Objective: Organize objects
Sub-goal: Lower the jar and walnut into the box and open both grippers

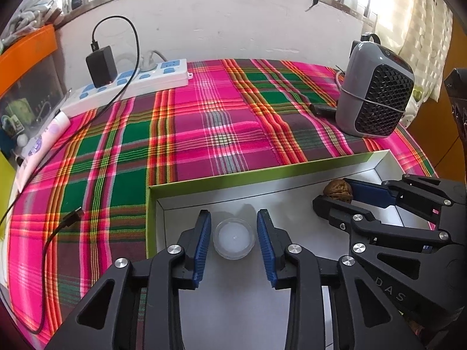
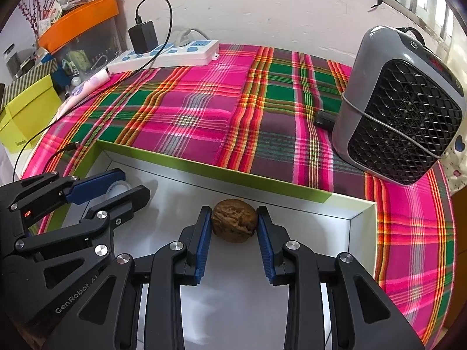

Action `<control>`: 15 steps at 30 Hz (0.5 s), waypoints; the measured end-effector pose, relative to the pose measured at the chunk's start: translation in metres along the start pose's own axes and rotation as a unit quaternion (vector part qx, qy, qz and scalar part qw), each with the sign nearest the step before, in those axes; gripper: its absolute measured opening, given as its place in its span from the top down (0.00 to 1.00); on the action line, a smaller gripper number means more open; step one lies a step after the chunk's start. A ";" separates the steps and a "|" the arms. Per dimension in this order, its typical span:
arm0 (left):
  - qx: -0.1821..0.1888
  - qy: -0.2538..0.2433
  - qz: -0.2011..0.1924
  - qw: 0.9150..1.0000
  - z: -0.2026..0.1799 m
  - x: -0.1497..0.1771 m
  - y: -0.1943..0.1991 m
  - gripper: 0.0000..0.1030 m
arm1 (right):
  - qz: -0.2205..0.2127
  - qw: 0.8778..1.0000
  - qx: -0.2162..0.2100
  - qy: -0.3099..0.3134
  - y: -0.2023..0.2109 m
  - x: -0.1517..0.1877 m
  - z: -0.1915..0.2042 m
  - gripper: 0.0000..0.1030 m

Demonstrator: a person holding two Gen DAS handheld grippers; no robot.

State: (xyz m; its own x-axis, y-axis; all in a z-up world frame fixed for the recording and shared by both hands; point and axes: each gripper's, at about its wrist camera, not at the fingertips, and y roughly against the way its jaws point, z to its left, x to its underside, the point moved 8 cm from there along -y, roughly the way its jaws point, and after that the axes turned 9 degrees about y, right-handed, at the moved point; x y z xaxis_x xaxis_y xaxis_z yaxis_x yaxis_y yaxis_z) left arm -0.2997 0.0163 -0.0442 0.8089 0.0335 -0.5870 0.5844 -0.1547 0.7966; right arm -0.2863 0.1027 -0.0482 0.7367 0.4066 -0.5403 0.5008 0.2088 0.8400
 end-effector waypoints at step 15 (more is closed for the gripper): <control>-0.001 0.009 -0.019 1.000 0.005 0.005 0.027 0.60 | -0.020 0.999 0.008 -0.028 0.017 0.005 -0.009 0.53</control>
State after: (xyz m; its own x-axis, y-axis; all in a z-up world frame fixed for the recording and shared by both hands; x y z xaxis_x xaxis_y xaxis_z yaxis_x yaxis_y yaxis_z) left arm -0.2801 0.0068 -0.0260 0.7874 0.0574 -0.6137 0.6145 -0.1515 0.7742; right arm -0.2779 0.1161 -0.0366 0.7396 0.3484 -0.5758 0.5376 0.2089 0.8169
